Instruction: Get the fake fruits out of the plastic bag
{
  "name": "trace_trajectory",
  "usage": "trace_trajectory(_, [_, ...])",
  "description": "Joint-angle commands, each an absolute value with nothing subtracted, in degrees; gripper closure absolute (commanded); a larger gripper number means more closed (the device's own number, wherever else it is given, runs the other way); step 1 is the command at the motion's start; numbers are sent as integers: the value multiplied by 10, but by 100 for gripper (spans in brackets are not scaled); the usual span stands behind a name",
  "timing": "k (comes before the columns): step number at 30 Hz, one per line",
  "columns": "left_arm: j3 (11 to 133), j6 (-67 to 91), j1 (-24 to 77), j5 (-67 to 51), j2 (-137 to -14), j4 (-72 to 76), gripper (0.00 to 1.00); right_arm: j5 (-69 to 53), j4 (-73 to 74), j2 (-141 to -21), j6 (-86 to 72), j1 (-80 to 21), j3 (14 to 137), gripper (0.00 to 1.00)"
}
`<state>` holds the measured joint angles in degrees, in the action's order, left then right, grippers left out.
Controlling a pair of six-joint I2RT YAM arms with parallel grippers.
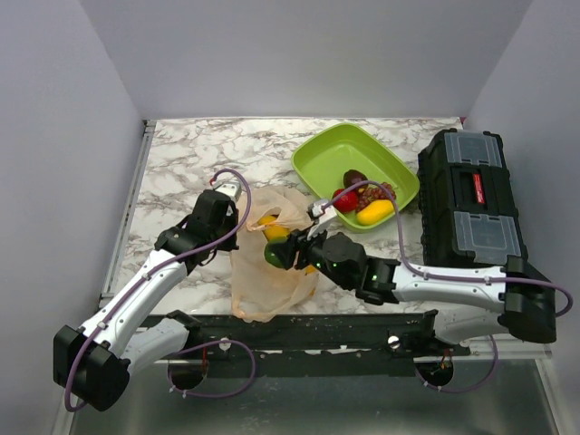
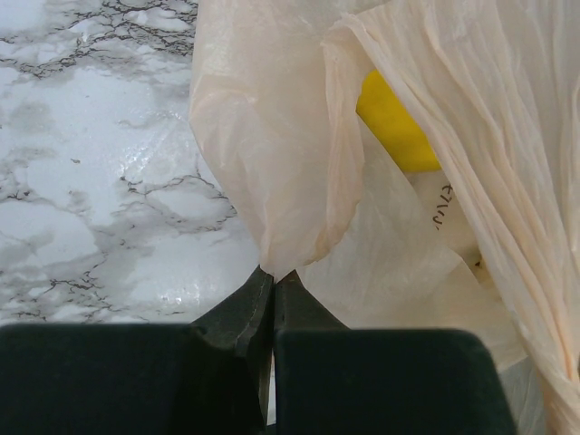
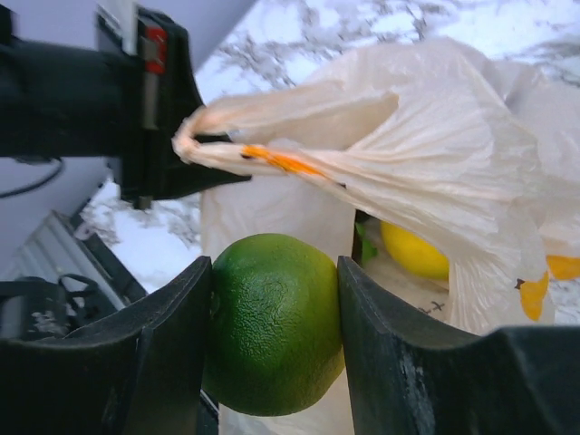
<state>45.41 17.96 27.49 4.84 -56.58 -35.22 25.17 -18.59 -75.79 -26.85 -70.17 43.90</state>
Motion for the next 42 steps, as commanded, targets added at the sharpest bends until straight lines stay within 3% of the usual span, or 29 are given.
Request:
trace_trajectory(1, [450, 176, 274, 41, -566, -346, 100, 251, -221, -697, -249, -704, 431, 84])
trace_trajectory(12, [453, 175, 273, 45, -567, -349, 100, 504, -155, -546, -165, -704, 384, 88])
trace_trajectory(17, [455, 177, 272, 38, -573, -349, 100, 597, -142, -531, -159, -680, 365, 90])
trace_trajectory(28, [455, 177, 271, 38, -573, -350, 100, 433, -65, -671, -260, -421, 433, 99])
trace_trajectory(33, [453, 178, 272, 35, -570, -348, 100, 497, -152, -786, -189, -379, 470, 99])
trace_trajectory(42, [452, 178, 271, 29, -569, -346, 100, 427, -165, -926, -216, -246, 567, 99])
